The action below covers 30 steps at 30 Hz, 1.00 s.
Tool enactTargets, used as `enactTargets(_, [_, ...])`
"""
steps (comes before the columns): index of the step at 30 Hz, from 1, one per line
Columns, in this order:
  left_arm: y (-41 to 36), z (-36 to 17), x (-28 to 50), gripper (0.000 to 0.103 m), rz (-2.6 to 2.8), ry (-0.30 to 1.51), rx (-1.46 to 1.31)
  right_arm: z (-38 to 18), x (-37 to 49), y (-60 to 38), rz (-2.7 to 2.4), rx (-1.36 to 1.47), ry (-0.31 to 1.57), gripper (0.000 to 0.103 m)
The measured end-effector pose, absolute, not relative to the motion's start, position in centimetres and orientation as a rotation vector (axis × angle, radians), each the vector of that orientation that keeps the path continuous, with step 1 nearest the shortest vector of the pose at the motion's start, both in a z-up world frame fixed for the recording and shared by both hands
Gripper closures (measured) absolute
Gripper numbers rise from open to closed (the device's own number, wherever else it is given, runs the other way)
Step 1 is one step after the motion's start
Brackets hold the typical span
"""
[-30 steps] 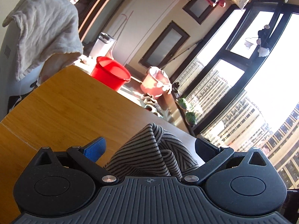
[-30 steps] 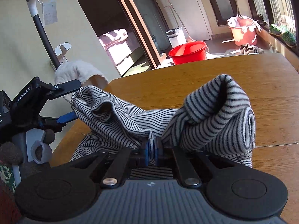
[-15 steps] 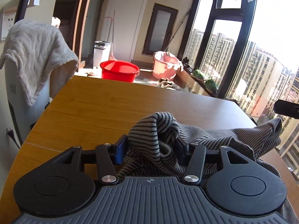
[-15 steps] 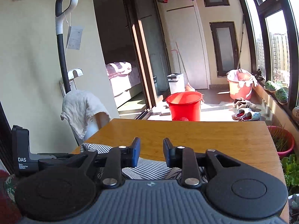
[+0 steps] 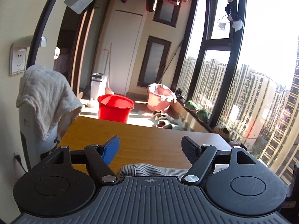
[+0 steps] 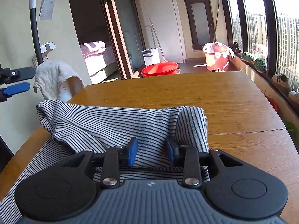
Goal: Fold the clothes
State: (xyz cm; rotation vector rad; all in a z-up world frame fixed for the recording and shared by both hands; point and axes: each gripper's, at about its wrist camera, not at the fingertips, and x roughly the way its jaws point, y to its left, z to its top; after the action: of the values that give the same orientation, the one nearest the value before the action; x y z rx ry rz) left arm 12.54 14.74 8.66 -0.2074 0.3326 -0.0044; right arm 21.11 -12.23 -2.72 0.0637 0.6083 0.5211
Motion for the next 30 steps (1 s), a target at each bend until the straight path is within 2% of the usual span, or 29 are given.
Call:
enactTargets(2, [13.3, 9.0, 13.0, 0.02, -0.055, 0.37, -0.173, -2.7, 21.2, -12.4, 0.526, 0.071, 0.611, 0.071])
enactTargets(4, [12.9, 6.9, 14.4, 0.02, -0.049, 0.469, -0.175, -2.6, 21.3, -12.8, 0.531, 0.087, 0.613, 0.071])
enactTargets(7, [12.9, 2.8, 15.9, 0.027, -0.029, 0.595, -0.204, -2.5, 21.2, -13.3, 0.522, 0.095, 0.607, 0.071])
enactTargets(12, [11.7, 0.2, 15.9, 0.019, -0.01, 0.586, -0.134, -2.3, 20.9, -13.3, 0.516, 0.069, 0.597, 0.07])
enactTargets(14, [11.5, 0.1, 16.0, 0.017, -0.012, 0.589, -0.13, -2.0, 20.7, -13.0, 0.52, 0.05, 0.586, 0.063])
enactTargets(15, [11.5, 0.0, 16.1, 0.017, -0.014, 0.589, -0.127, -1.5, 20.3, -12.9, 0.523, 0.043, 0.567, 0.052])
enactTargets(16, [11.5, 0.0, 16.0, 0.016, -0.016, 0.588, -0.124, -1.0, 19.9, -12.7, 0.526, 0.034, 0.545, 0.036])
enactTargets(18, [11.4, -0.2, 16.0, 0.014, -0.018, 0.587, -0.12, 0.5, 18.9, -12.4, 0.516, 0.013, 0.465, 0.017])
enactTargets(20, [11.3, -0.3, 15.9, 0.012, -0.021, 0.586, -0.117, 1.4, 18.9, -12.1, 0.521, 0.007, 0.442, 0.017])
enactTargets(22, [11.3, -0.4, 15.9, 0.011, -0.022, 0.586, -0.115, 1.1, 20.3, -12.0, 0.53, 0.027, 0.501, 0.016])
enactTargets(25, [11.3, -0.3, 15.9, 0.011, -0.027, 0.583, -0.116, -1.5, 22.1, -11.9, 0.528, 0.028, 0.611, 0.006])
enactTargets(27, [11.4, -0.4, 16.0, 0.009, -0.033, 0.583, -0.113, -2.1, 21.6, -11.6, 0.548, -0.007, 0.589, 0.0])
enactTargets(30, [11.4, -0.5, 16.9, 0.009, -0.044, 0.583, -0.094, -2.1, 21.5, -10.9, 0.507, -0.034, 0.589, 0.0])
